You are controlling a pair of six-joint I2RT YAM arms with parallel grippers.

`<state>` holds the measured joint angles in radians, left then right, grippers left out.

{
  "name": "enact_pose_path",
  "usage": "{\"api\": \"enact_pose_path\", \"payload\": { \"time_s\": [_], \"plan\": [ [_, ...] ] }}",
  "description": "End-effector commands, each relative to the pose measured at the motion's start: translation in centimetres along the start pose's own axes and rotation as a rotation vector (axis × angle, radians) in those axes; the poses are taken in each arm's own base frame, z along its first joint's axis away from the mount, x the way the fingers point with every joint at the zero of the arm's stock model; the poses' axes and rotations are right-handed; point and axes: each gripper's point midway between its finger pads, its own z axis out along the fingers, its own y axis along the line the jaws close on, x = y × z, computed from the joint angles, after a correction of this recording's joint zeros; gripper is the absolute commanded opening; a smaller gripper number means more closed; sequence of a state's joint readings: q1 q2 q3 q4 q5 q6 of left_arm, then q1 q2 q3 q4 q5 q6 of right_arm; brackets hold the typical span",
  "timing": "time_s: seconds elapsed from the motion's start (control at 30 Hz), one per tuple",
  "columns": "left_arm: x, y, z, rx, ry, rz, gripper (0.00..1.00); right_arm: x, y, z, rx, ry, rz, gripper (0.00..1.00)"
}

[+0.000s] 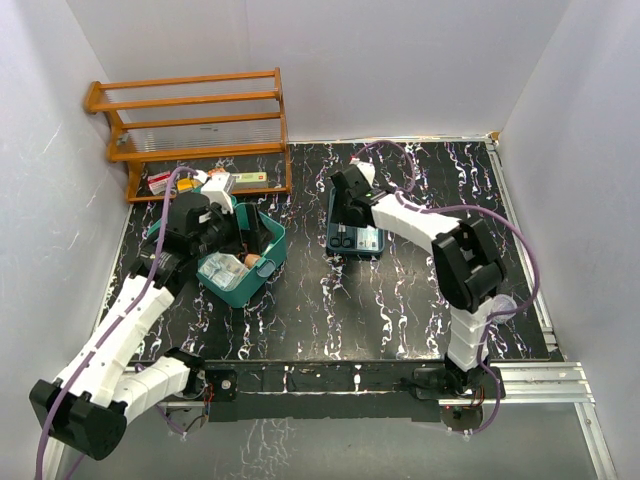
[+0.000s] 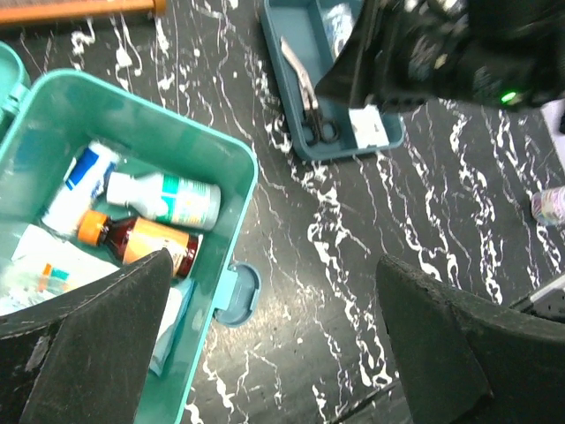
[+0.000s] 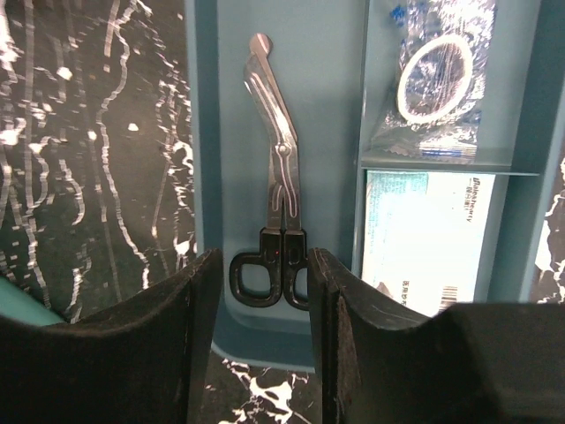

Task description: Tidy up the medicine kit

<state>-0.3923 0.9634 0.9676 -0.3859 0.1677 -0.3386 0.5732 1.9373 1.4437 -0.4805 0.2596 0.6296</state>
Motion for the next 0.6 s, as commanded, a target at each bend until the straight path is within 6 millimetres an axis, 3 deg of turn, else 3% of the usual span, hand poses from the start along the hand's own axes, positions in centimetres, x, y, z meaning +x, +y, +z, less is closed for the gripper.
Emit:
{"api": "enact_pose_path", "payload": {
  "time_s": [0.0,0.17,0.33,0.57],
  "plan": [
    [3.6,0.0,-0.2,0.011,0.185,-0.013,0.97,-2.9,0.1,-4.0,-0.066,-0.097,0.046,0.43],
    [7.4,1.2,0.4,-0.032,0.332,-0.054,0.94,-2.2,-2.4,-5.6,-0.042,-0.113,0.071,0.44],
    [9.1,1.1,1.2,-0.007,0.411,-0.078,0.87,-1.0,-4.4,-5.5,-0.007,-0.095,0.076,0.45],
    [10.3,-0.2,2.2,0.074,0.481,-0.131,0.77,0.4,-4.3,-5.0,-0.033,-0.046,0.044,0.45]
  ]
}}
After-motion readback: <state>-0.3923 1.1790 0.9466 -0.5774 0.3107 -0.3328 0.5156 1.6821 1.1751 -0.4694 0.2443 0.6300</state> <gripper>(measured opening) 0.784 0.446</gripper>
